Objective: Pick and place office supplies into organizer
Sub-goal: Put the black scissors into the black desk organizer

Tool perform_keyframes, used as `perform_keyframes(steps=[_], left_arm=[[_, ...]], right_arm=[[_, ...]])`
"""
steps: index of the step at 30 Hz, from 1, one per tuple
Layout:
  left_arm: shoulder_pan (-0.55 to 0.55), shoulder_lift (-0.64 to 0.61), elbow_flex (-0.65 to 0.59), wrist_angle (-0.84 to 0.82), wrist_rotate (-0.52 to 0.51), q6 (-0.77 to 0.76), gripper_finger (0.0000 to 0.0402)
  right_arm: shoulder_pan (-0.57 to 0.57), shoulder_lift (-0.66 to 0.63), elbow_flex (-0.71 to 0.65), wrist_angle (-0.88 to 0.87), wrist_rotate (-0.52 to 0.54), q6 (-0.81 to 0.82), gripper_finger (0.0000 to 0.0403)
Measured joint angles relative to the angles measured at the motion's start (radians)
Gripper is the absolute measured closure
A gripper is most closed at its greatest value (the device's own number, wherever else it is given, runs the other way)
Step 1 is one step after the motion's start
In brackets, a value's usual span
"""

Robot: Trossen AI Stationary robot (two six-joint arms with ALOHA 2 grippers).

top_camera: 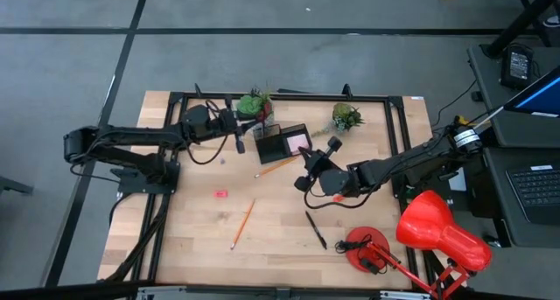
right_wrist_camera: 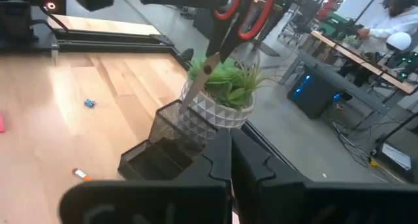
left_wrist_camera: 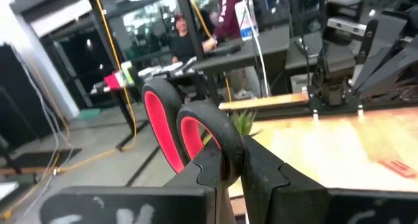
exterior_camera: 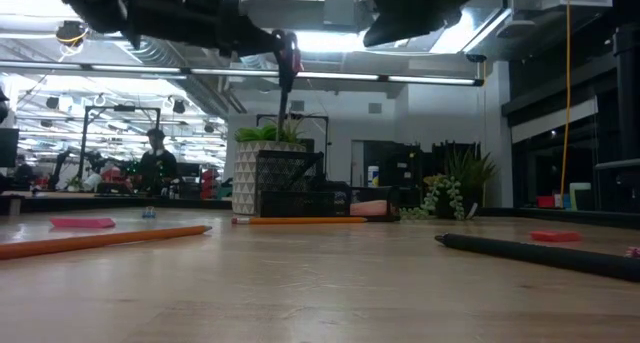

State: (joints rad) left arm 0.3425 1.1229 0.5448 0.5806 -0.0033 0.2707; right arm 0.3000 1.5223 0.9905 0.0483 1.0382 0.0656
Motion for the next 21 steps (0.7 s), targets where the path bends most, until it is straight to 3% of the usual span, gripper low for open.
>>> perform_keyframes(steps=[10,21], left_arm=[[0.082,0.05,-0.032,0.04,0.105,-0.02,0.0374],[0.085,0.242,-0.032,0.137,0.102,-0.025,0.0374]], right_arm=[[-0.003,0.0,0.0,0.001,-0.04,-0.02,0.0402],[-0.003,0.0,0.0,-0.013,-0.04,-0.022,0.0402]])
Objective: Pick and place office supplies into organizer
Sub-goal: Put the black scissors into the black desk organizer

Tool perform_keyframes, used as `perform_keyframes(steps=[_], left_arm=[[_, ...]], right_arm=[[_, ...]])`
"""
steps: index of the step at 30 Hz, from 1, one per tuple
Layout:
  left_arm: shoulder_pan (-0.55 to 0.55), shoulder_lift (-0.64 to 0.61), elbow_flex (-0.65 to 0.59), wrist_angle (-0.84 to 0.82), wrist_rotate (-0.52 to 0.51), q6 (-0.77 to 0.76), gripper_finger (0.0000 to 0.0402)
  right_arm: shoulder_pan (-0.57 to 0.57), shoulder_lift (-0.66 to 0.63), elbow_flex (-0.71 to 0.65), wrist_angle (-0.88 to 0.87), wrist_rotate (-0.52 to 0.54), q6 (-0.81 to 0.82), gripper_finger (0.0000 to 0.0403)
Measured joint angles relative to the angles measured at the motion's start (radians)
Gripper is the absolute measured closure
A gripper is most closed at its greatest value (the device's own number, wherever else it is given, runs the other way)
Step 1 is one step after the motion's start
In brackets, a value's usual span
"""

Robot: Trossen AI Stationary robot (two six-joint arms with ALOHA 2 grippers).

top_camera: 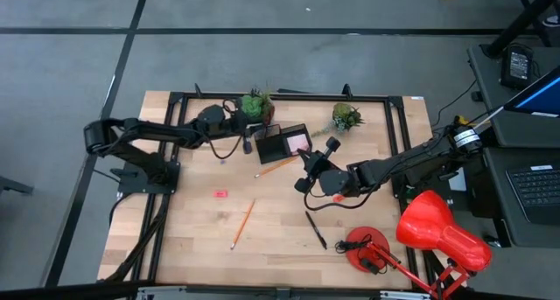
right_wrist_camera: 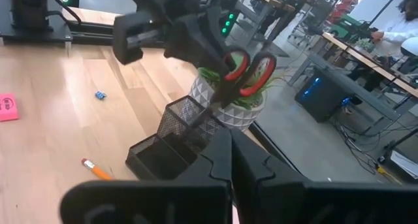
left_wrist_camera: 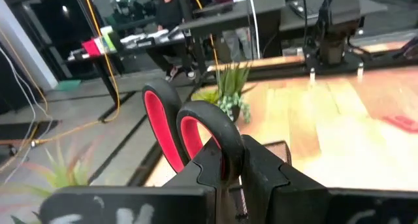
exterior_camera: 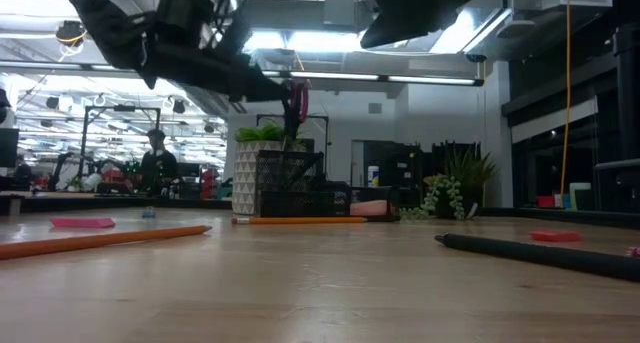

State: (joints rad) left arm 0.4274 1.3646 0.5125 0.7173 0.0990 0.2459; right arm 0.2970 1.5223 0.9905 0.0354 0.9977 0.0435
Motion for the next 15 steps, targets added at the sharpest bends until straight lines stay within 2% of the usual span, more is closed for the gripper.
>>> perform_keyframes(steps=[8,15], left_arm=[[0.0,0.075,0.0,0.02,0.0,0.001,0.0374],[-0.007,0.079,0.0,0.018,-0.002,0.003,0.036]], right_arm=[[0.0,0.0,0.0,-0.012,0.0,0.001,0.0403],[0.0,0.0,0.0,-0.013,0.0,-0.001,0.0403]])
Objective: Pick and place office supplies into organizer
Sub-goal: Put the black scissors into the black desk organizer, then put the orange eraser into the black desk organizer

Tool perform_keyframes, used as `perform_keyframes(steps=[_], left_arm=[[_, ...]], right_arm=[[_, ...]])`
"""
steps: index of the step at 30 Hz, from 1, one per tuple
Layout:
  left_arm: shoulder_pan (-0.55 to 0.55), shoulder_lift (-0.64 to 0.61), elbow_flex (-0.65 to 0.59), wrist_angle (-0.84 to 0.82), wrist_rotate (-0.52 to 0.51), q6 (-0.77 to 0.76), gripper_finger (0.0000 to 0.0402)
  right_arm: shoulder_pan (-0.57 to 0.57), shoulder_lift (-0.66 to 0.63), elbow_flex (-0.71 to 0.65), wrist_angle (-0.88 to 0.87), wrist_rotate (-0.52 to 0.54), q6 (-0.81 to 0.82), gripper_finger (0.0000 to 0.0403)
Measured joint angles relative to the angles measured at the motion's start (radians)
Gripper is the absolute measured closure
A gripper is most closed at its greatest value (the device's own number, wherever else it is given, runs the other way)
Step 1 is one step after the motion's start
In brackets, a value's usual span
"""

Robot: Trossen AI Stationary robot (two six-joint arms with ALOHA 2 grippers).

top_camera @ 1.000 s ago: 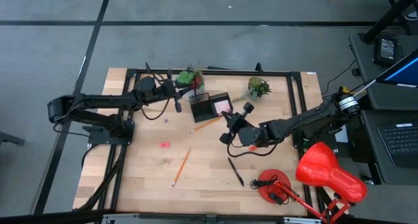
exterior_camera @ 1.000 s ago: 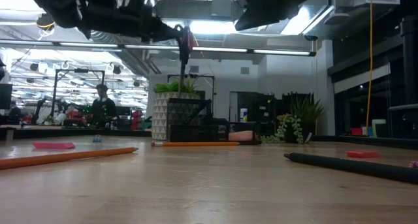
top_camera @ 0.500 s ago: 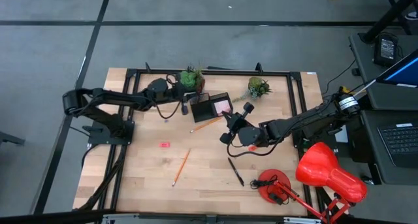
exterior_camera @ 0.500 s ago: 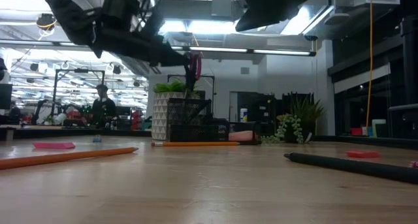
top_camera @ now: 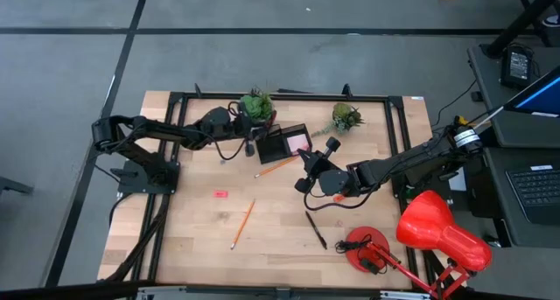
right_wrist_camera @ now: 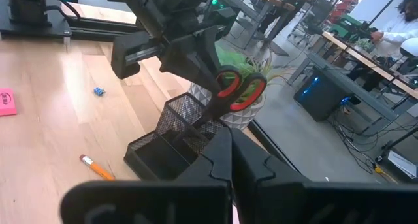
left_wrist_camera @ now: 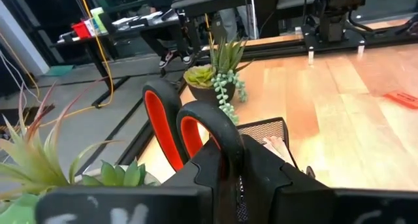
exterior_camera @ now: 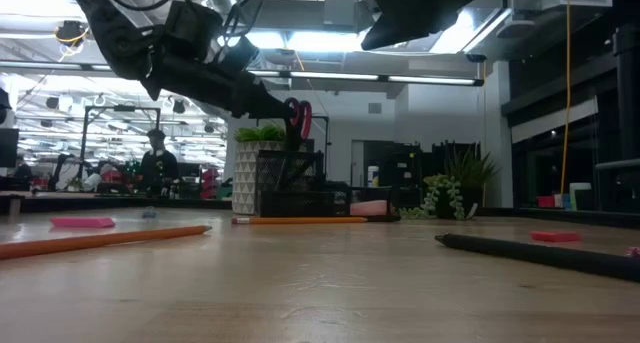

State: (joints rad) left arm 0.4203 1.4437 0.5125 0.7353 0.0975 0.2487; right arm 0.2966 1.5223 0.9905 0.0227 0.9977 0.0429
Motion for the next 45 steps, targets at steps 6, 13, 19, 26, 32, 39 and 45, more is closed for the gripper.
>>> perform_keyframes(steps=[6,13,19,26,32,39,45], left_arm=[[-0.019,0.0,0.0,0.0,-0.013,0.027,0.0317],[-0.021,-0.001,0.0,0.001,-0.046,0.027,0.0282],[-0.021,-0.03,0.0,0.002,-0.082,0.028,0.0275],[-0.057,-0.164,0.0,-0.097,-0.077,0.029,0.0283],[-0.14,-0.366,0.0,-0.312,-0.079,0.045,0.0303],[-0.249,-0.574,0.001,-0.501,-0.084,0.042,0.0347],[-0.343,-0.66,0.001,-0.66,-0.202,-0.012,0.0397]], right_arm=[[0.0,0.0,0.0,0.0,-0.005,0.0,0.0403],[0.0,0.0,0.0,0.0,-0.006,-0.002,0.0403],[0.0,0.0,0.0,-0.006,-0.007,-0.002,0.0403],[0.0,0.0,0.0,-0.01,-0.008,-0.021,0.0403],[-0.002,-0.003,0.0,-0.011,-0.01,-0.052,0.0403],[-0.033,-0.059,0.002,-0.013,-0.159,-0.057,0.0403],[-0.06,-0.115,0.002,-0.063,-0.255,-0.1,0.0403]])
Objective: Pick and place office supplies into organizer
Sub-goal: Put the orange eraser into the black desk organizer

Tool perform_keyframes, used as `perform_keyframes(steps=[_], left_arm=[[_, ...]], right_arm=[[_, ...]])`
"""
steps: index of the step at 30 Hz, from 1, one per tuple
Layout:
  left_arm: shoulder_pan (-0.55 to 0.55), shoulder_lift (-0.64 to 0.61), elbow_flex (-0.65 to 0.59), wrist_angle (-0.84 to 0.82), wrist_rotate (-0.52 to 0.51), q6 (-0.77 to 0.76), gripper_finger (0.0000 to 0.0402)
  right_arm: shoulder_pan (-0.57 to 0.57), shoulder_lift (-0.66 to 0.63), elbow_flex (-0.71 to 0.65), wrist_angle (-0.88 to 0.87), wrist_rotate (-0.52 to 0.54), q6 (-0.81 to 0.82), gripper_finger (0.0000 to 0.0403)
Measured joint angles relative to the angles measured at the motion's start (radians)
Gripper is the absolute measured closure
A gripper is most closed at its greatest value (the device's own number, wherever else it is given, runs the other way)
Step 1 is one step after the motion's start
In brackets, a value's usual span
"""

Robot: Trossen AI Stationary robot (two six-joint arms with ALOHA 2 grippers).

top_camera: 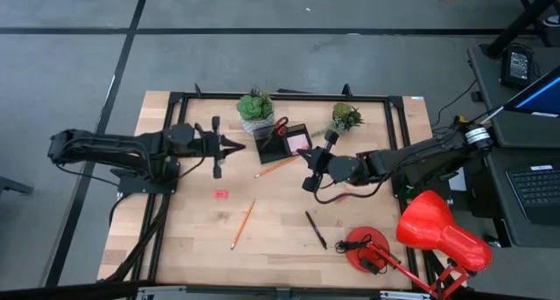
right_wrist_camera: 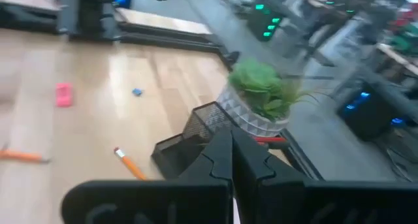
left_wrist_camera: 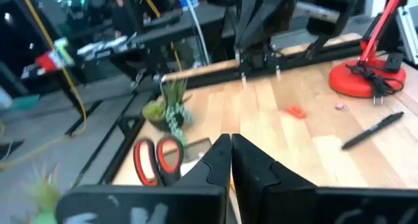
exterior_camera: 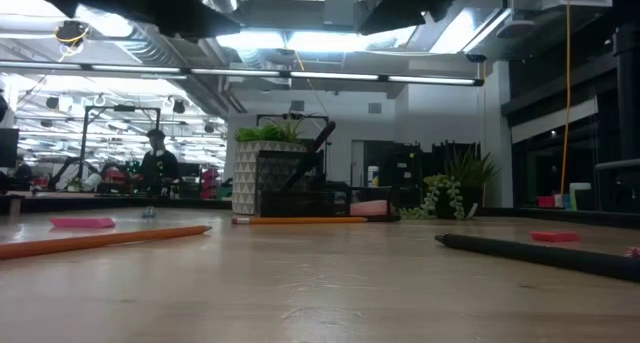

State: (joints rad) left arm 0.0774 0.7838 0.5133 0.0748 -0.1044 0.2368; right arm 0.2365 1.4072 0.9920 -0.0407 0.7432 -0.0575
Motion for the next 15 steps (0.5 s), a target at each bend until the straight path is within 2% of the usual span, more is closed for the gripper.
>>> perform_keyframes(steps=[5,12,15], left_arm=[[-0.078,-0.017,0.0,-0.056,-0.036,-0.052,0.04],[-0.222,-0.006,0.0,-0.039,-0.064,-0.091,0.0401],[-0.282,0.026,0.0,-0.023,-0.107,-0.108,0.04]], right_arm=[[-0.054,-0.056,0.0,-0.081,-0.207,0.016,0.0402],[-0.096,-0.11,0.0,-0.211,-0.55,0.025,0.0402],[-0.094,-0.116,0.0,-0.266,-0.649,0.027,0.0402]])
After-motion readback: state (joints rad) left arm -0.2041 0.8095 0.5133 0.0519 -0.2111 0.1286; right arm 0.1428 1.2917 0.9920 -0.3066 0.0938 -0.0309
